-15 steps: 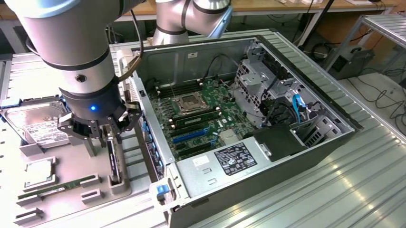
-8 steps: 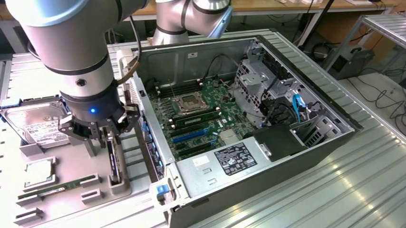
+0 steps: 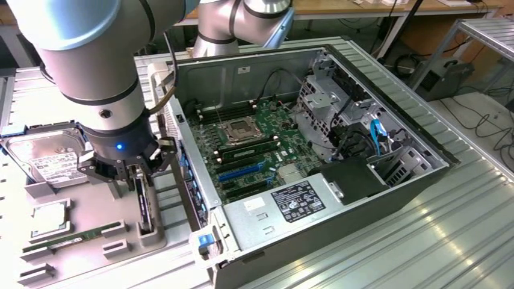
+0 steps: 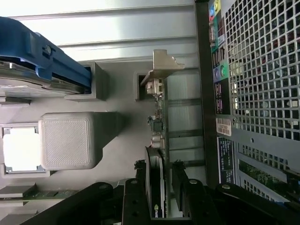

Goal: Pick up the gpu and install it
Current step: 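Pick up the gpu and move the gpu toward the slot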

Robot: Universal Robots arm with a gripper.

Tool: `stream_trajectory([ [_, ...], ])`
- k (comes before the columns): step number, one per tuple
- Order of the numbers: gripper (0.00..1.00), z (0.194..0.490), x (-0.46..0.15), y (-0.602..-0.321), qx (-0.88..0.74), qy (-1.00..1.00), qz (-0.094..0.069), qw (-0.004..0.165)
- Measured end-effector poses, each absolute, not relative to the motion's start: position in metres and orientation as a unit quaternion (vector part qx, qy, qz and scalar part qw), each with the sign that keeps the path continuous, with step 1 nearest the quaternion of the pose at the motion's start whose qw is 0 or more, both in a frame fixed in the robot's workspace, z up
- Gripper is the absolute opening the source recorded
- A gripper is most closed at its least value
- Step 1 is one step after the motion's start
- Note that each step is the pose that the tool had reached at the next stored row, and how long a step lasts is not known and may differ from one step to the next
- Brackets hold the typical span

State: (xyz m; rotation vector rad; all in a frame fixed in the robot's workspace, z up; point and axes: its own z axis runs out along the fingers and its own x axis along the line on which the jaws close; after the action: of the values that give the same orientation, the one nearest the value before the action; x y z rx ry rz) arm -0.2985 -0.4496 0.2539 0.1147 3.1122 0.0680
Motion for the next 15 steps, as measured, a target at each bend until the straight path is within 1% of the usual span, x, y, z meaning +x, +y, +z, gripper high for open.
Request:
stream_trajectory([
  [7, 0.36, 0.2438, -0.2986, -0.4491, 0.037, 0.999, 0.022, 0.013],
  [13, 0.36, 0.2435, -0.2986, -0.4491, 0.037, 0.999, 0.022, 0.013],
  [14, 0.35, 0.2435, -0.2986, -0.4491, 0.037, 0.999, 0.022, 0.013],
  [15, 0.28, 0.2435, -0.2987, -0.4491, 0.037, 0.999, 0.022, 0.013],
])
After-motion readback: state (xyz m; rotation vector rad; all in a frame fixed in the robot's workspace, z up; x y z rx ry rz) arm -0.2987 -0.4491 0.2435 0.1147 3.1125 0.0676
